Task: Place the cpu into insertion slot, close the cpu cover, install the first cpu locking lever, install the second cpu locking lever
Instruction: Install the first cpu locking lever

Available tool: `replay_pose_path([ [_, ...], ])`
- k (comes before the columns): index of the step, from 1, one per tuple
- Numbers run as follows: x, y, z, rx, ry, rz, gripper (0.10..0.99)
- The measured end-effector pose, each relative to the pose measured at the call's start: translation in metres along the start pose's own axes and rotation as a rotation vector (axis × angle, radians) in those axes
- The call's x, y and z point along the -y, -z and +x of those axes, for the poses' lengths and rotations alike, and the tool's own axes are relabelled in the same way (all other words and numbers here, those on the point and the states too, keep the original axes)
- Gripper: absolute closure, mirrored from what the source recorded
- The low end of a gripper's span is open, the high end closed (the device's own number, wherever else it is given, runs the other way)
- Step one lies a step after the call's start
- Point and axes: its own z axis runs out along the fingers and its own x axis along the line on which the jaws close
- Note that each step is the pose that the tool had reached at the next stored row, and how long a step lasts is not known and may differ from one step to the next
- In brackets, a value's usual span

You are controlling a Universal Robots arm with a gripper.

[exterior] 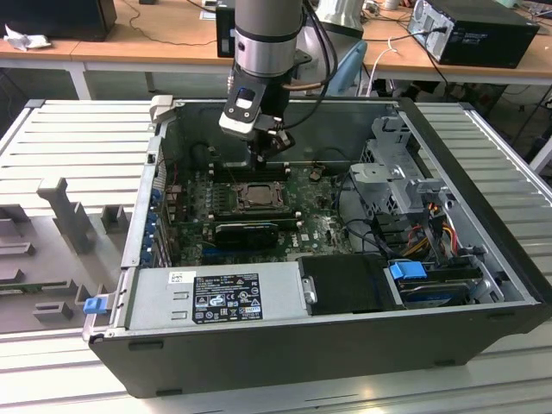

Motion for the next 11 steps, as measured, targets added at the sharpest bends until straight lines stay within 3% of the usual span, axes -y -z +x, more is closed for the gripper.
replay_pose_path([
  [11,0.0,0.0,0.0,-0.0024,0.118,0.005,0.98],
])
